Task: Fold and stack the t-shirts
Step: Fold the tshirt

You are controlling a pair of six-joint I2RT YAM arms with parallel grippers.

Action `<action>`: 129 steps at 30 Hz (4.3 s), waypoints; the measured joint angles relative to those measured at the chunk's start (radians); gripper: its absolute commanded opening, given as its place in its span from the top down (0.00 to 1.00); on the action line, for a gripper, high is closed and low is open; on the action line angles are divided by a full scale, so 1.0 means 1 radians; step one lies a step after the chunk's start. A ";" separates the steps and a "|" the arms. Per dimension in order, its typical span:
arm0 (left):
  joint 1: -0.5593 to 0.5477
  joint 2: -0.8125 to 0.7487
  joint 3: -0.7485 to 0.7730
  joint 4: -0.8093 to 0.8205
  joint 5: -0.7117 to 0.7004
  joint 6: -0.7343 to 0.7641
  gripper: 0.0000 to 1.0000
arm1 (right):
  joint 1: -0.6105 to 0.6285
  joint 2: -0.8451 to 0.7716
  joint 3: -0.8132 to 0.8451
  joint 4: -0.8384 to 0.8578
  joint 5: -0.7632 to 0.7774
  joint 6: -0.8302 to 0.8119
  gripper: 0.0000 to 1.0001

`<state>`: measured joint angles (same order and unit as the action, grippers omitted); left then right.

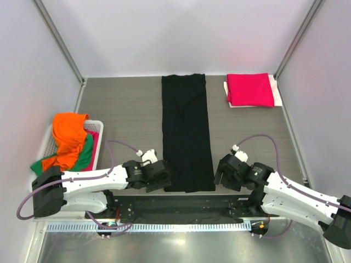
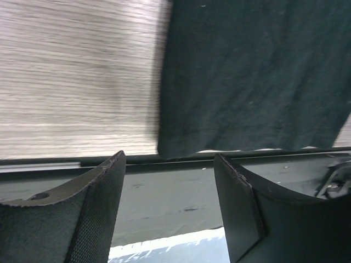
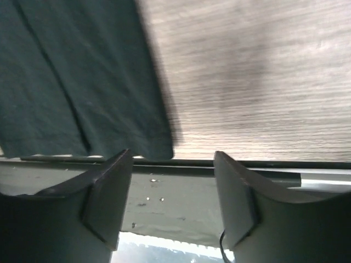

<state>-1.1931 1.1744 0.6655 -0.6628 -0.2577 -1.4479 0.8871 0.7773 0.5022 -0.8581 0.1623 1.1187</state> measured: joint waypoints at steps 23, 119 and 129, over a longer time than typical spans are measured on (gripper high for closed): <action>-0.014 -0.032 -0.186 0.241 -0.039 -0.117 0.56 | 0.035 -0.039 -0.193 0.234 -0.038 0.110 0.71; 0.875 0.722 0.912 -0.081 0.349 0.744 0.34 | -0.514 1.127 1.003 0.240 -0.170 -0.567 0.30; 0.793 0.610 0.487 0.117 0.420 0.688 0.38 | -0.549 0.963 0.562 0.386 -0.307 -0.557 0.43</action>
<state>-0.4000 1.7844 1.1526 -0.5457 0.1619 -0.7601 0.3382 1.7401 1.0637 -0.4725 -0.1444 0.5617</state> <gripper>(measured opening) 0.626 0.590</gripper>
